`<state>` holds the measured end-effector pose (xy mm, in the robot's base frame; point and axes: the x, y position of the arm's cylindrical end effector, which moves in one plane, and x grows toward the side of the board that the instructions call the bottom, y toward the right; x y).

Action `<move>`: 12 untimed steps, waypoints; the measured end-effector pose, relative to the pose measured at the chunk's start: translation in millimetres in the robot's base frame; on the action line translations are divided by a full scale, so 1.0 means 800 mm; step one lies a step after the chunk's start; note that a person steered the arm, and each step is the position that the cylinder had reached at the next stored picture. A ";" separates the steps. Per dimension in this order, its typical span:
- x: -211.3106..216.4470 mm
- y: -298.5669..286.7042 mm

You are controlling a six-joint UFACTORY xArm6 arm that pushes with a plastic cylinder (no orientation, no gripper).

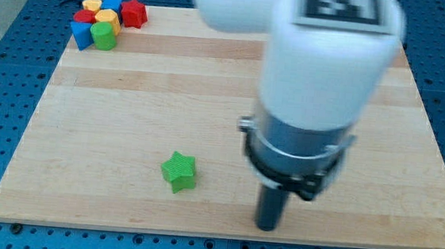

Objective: Move green star towards yellow hexagon

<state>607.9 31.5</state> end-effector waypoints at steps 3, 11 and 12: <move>-0.099 -0.142; -0.108 -0.218; -0.077 -0.204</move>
<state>546.0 -131.9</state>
